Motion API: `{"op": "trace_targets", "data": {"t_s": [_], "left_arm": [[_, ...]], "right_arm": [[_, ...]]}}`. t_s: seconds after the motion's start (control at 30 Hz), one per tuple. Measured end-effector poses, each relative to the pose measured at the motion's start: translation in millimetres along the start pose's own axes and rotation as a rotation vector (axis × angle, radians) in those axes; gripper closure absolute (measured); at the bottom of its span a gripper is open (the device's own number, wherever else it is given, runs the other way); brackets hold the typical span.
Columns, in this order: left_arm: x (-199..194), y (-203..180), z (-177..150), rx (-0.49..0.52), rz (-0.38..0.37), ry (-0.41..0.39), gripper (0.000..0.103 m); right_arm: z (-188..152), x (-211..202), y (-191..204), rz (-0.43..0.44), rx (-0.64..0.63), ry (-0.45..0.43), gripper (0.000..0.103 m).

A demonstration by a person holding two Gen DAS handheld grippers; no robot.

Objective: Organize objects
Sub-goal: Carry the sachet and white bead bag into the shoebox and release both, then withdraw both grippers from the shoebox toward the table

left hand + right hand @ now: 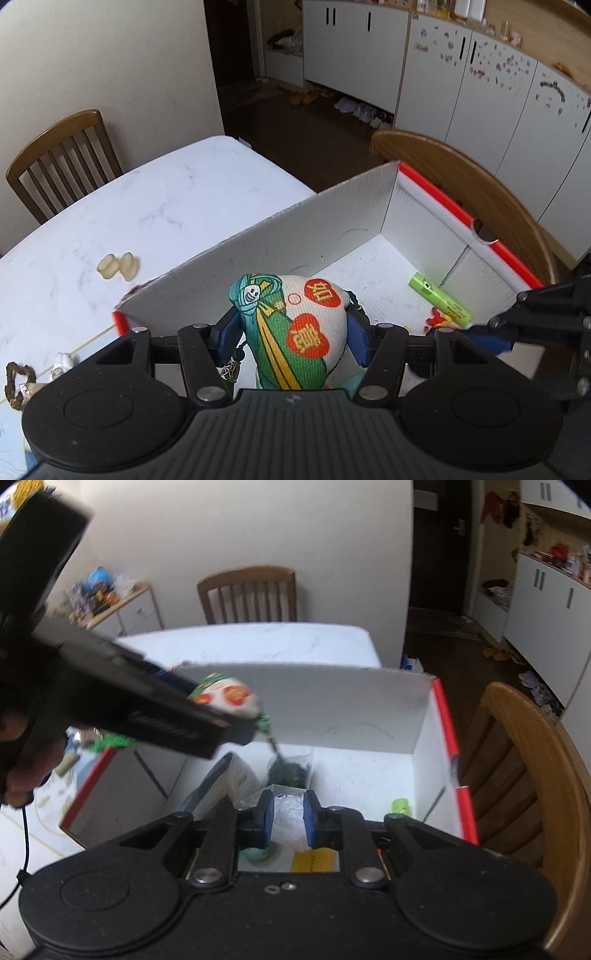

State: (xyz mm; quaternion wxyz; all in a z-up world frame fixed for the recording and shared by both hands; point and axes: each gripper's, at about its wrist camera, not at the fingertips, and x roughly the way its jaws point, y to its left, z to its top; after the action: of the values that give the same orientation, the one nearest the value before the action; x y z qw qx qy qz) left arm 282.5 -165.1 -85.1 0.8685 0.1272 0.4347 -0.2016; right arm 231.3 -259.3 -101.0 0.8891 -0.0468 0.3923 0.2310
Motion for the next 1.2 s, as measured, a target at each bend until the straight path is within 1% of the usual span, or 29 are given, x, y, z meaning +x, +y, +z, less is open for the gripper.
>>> {"op": "trace_targets", "data": {"t_s": [0.2, 0.4, 0.5, 0.63, 0.77, 0.9, 1.0, 1.07, 1.1, 1.17, 1.2], "left_arm": [[19.3, -3.8, -1.5, 0.007, 0.002, 0.043, 0.045], [26.3, -8.1, 0.3, 0.015, 0.002, 0.058, 0.045], [28.8, -8.9, 0.8, 0.012, 0.004, 0.063, 0.044], [29.8, -9.0, 0.2, -0.001, 0.009, 0.059, 0.044], [27.3, -9.0, -2.1, -0.009, 0.008, 0.050, 0.041], [22.6, -7.4, -5.8, -0.023, 0.008, 0.042, 0.039], [17.4, -7.2, -8.3, -0.029, 0.011, 0.032, 0.038], [12.9, -7.3, -9.7, -0.032, 0.014, 0.022, 0.035], [10.0, -7.1, -10.6, -0.035, 0.013, 0.015, 0.034], [3.5, -7.3, -12.1, -0.037, 0.014, 0.002, 0.034], [-0.1, -7.3, -13.0, -0.037, 0.015, -0.005, 0.034]], "right_arm": [[-3.4, 16.8, 4.9, 0.034, -0.052, 0.045, 0.087], [-8.1, 22.9, 9.6, 0.067, -0.097, 0.089, 0.087], [-9.0, 22.9, 9.0, 0.070, -0.096, 0.093, 0.087], [-6.9, 22.3, 3.5, 0.089, -0.058, 0.104, 0.086], [-6.8, 17.4, -2.4, 0.103, -0.027, 0.101, 0.079], [-5.4, 11.9, -9.5, 0.108, 0.010, 0.096, 0.076], [-5.4, 7.8, -13.6, 0.106, 0.022, 0.087, 0.070], [-6.0, 4.2, -15.3, 0.101, 0.028, 0.076, 0.058], [-6.2, 2.2, -16.4, 0.102, 0.033, 0.067, 0.055], [-6.4, -1.3, -18.4, 0.107, 0.040, 0.056, 0.048], [-5.8, -3.1, -18.9, 0.107, 0.042, 0.050, 0.046]]}}
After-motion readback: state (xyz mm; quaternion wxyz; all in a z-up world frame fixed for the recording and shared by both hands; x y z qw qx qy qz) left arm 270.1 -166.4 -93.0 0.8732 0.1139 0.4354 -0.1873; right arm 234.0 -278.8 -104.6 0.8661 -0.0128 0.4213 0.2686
